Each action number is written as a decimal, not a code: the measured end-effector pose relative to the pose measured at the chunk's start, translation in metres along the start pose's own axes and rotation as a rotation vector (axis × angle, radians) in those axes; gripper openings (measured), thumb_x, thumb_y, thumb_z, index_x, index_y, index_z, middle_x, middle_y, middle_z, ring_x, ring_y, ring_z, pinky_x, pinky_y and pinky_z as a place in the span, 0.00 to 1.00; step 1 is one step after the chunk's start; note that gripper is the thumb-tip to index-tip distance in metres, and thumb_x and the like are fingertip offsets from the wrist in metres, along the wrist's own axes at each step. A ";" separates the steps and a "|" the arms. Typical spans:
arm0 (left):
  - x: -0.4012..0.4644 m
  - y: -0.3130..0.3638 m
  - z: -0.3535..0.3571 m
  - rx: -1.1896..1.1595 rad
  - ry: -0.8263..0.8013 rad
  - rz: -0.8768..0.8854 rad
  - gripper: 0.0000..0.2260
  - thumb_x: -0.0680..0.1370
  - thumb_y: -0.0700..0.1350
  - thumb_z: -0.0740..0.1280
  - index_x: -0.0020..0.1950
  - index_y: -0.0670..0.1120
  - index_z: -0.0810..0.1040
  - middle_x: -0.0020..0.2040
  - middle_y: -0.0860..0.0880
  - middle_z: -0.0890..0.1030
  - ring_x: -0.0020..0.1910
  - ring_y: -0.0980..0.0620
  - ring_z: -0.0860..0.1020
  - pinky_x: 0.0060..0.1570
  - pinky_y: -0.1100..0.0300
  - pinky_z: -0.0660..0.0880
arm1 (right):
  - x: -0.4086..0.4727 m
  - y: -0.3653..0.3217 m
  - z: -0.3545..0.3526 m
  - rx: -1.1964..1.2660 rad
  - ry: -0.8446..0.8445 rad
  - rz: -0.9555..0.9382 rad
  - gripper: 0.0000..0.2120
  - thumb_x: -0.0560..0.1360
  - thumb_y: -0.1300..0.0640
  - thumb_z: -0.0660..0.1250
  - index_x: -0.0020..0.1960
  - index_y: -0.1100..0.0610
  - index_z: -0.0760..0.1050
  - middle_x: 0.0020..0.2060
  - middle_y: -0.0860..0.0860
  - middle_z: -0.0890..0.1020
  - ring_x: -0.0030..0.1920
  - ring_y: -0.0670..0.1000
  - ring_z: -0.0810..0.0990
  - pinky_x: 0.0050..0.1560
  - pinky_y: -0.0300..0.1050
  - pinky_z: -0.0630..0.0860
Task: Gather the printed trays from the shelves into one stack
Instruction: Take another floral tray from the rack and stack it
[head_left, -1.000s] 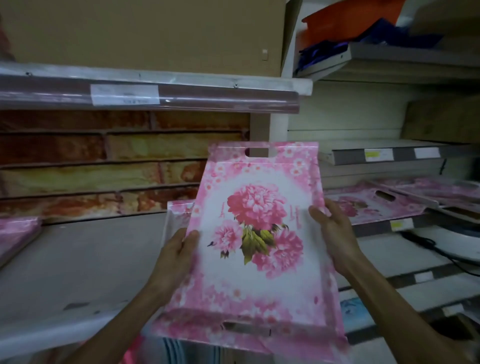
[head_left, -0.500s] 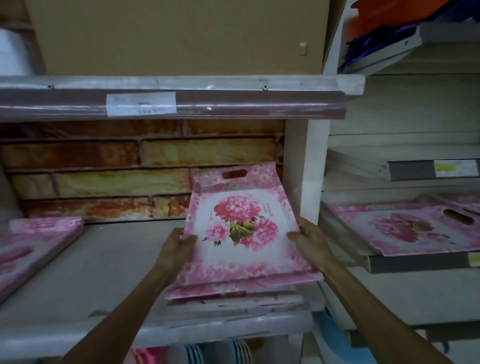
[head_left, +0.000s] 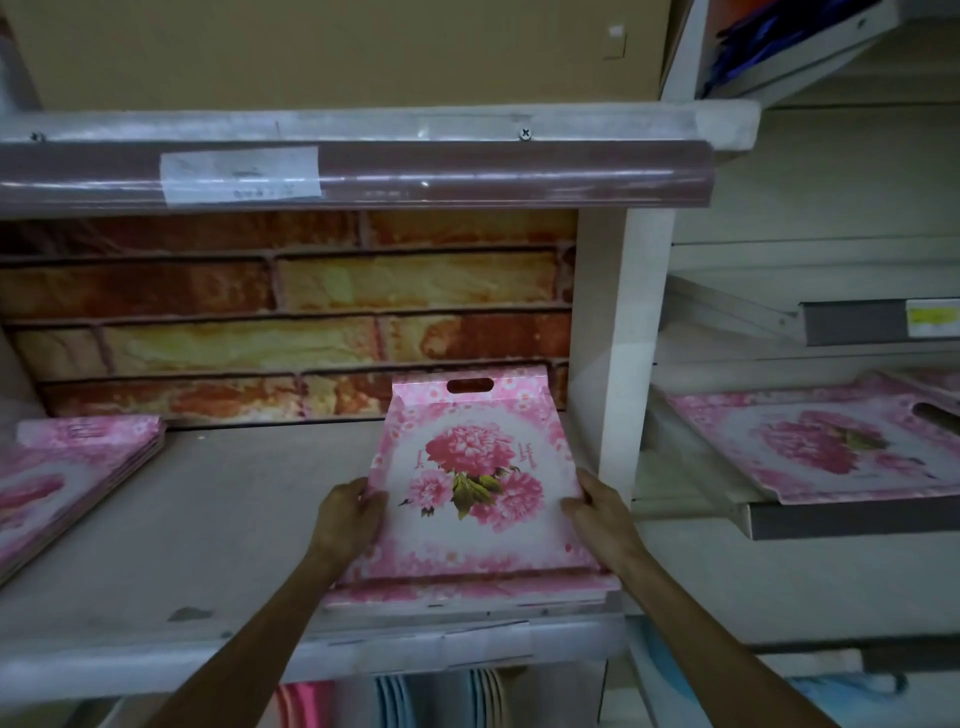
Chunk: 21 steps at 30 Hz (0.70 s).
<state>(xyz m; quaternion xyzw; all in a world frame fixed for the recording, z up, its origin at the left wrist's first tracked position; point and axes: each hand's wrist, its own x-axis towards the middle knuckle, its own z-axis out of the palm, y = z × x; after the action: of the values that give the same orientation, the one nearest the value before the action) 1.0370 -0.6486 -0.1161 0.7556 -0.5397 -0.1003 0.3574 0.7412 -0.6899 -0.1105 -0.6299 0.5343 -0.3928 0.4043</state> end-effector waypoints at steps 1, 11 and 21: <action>0.000 0.000 -0.001 0.014 -0.001 -0.001 0.12 0.81 0.43 0.63 0.56 0.36 0.81 0.52 0.37 0.84 0.51 0.39 0.81 0.49 0.56 0.74 | 0.001 0.001 0.002 0.003 -0.004 -0.004 0.22 0.76 0.66 0.58 0.67 0.51 0.73 0.54 0.48 0.80 0.44 0.38 0.77 0.35 0.26 0.72; 0.004 -0.016 0.008 0.062 -0.058 -0.003 0.12 0.81 0.44 0.61 0.55 0.38 0.81 0.48 0.38 0.85 0.47 0.40 0.82 0.47 0.57 0.73 | 0.007 0.014 0.012 -0.026 -0.040 0.021 0.19 0.78 0.66 0.58 0.66 0.54 0.74 0.53 0.49 0.80 0.41 0.41 0.77 0.30 0.24 0.72; 0.012 -0.023 0.011 0.050 -0.110 -0.011 0.11 0.81 0.44 0.61 0.56 0.39 0.79 0.49 0.38 0.84 0.46 0.39 0.81 0.45 0.57 0.72 | 0.010 0.018 0.012 -0.087 -0.008 -0.007 0.13 0.77 0.64 0.63 0.61 0.59 0.75 0.53 0.51 0.80 0.50 0.51 0.79 0.38 0.27 0.74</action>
<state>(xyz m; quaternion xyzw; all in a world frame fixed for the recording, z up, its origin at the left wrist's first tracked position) 1.0529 -0.6598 -0.1364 0.7606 -0.5568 -0.1300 0.3075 0.7475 -0.7003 -0.1308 -0.6503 0.5471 -0.3680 0.3773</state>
